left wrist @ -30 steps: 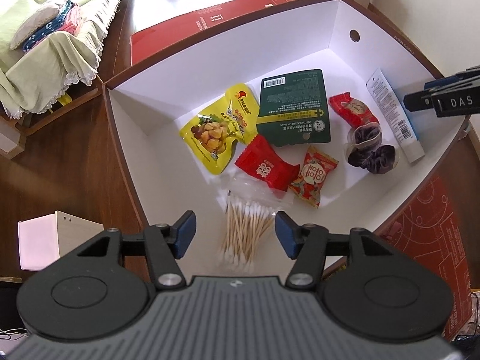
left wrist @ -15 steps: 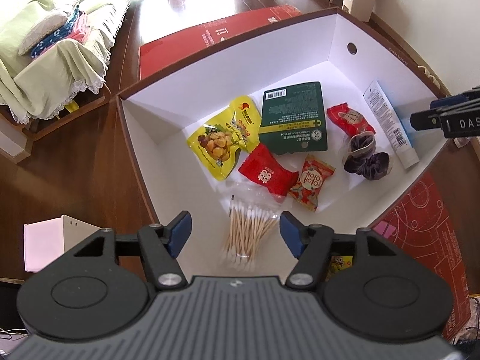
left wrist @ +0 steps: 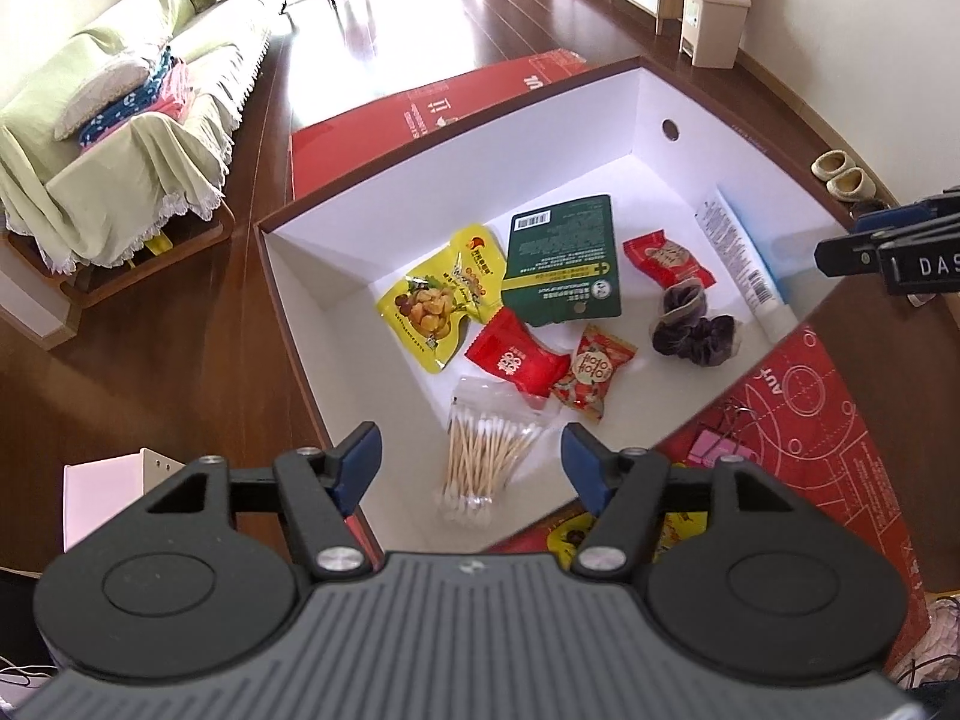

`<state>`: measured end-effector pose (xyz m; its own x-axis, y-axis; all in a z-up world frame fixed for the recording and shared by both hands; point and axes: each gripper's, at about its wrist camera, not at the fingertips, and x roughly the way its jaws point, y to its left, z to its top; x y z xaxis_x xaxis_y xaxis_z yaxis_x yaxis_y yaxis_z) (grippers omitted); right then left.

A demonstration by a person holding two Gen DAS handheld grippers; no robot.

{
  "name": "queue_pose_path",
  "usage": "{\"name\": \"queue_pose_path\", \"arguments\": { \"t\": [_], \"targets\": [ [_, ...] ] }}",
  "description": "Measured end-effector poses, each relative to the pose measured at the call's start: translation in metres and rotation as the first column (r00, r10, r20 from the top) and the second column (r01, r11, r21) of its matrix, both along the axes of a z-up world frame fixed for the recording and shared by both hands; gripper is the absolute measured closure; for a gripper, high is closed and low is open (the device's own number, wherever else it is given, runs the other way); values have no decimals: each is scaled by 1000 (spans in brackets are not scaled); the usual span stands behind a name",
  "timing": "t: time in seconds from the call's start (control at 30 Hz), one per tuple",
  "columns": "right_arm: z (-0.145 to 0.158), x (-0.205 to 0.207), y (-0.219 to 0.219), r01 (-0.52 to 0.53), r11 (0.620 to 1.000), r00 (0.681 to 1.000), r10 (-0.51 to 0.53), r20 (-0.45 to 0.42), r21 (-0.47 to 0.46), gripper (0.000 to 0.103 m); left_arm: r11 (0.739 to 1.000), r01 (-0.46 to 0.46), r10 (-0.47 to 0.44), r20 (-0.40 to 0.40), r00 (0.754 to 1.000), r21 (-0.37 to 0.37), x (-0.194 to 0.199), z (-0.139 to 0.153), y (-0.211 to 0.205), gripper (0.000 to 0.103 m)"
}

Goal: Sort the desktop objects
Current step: 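Withdraw both tools from the box back over the mat, then lower left tool onto the yellow snack bag and close on it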

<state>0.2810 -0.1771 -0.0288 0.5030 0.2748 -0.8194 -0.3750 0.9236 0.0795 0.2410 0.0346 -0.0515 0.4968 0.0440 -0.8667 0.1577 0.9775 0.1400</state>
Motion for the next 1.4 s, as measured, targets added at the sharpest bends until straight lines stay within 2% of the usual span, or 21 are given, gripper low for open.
{"name": "queue_pose_path", "arguments": {
  "t": [0.3,0.43,0.67,0.77,1.4],
  "targets": [
    [15,-35,-18,-10,999,1000,10,20,42,55,1000,4,-4,49,999,7,-30,20,-17,39],
    [18,-53,-24,-24,998,1000,23,16,56,55,1000,1,-2,66,998,12,-44,26,-24,33],
    [19,-85,-35,-70,995,998,70,8,72,54,1000,-12,11,75,997,14,-73,30,-34,31],
    [18,-100,-36,-80,995,997,79,17,67,19,1000,-23,21,73,997,18,-86,30,-36,30],
    [-14,-154,-30,-193,981,980,194,-54,14,19,997,-76,75,34,997,20,-147,21,-40,29]
  ]
}}
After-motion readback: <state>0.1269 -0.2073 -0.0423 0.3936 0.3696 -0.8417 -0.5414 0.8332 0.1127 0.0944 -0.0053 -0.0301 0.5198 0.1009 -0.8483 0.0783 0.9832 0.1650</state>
